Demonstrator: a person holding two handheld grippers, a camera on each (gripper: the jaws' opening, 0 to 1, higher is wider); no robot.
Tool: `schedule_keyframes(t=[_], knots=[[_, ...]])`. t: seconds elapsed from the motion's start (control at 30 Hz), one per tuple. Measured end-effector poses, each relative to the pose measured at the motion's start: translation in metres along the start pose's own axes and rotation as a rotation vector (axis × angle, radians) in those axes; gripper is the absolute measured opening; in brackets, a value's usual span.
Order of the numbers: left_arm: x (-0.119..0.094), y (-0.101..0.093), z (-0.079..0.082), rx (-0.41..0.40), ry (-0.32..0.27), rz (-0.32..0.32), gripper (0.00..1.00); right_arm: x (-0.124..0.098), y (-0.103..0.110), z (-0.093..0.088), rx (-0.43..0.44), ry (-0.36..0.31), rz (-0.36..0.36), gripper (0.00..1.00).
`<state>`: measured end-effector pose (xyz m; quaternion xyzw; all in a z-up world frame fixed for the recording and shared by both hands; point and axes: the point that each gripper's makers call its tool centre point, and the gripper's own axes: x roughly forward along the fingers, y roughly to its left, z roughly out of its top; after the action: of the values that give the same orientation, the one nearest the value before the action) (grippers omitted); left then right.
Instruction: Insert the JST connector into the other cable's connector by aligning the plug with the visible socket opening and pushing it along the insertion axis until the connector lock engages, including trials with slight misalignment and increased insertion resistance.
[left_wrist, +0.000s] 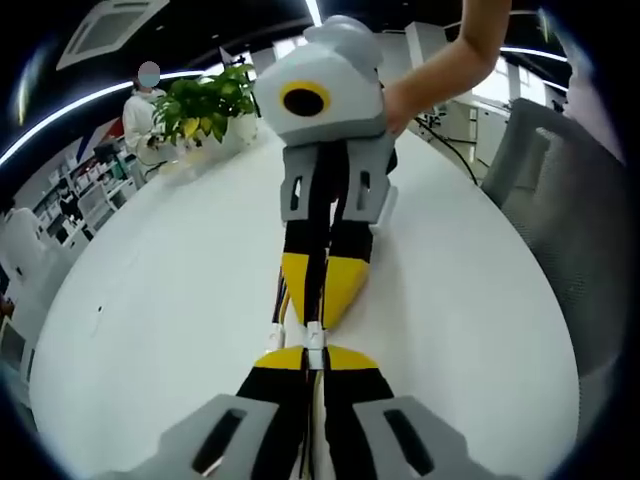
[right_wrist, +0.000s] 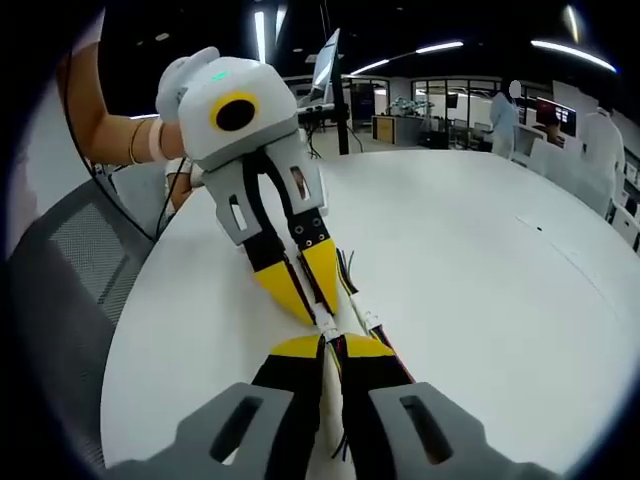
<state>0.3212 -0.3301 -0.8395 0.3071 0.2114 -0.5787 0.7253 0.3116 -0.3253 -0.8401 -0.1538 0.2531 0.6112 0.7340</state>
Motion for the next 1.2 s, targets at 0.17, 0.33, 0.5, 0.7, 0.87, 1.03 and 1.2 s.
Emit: schedule_keyframes(t=[0.17, 0.33, 0.5, 0.7, 0.87, 1.03, 1.2], knots=[[0.0016, -0.0015, -0.0025, -0.007, 0.003, -0.007, 0.00, 0.0014, 0.0002, -0.0021, 0.002, 0.007, -0.003, 0.03], [0.0014, -0.0016, -0.0034, -0.023, -0.001, -0.008, 0.00, 0.0023, -0.0003, -0.0024, 0.006, 0.005, -0.003, 0.03], [0.0019, -0.0029, -0.0039, -0.033, -0.002, -0.011, 0.00, 0.0030, 0.0008, -0.0037, -0.006, 0.012, -0.004, 0.03], [0.0008, -0.0039, -0.0062, -0.033, 0.001, -0.013, 0.00, 0.0038, 0.0022, -0.0036, -0.009, 0.012, -0.004, 0.04], [0.0005, -0.0044, -0.0063, -0.041, 0.001, -0.010, 0.00, 0.0040, 0.0026, -0.0038, -0.006, 0.013, -0.007, 0.04], [0.0003, -0.0043, -0.0069, -0.054, 0.000, -0.005, 0.00, 0.0045, 0.0028, -0.0040, -0.009, 0.005, -0.009, 0.04], [0.0003, -0.0035, -0.0072, -0.066, -0.004, 0.008, 0.00, 0.0041, 0.0027, -0.0043, -0.012, 0.006, -0.009, 0.06]])
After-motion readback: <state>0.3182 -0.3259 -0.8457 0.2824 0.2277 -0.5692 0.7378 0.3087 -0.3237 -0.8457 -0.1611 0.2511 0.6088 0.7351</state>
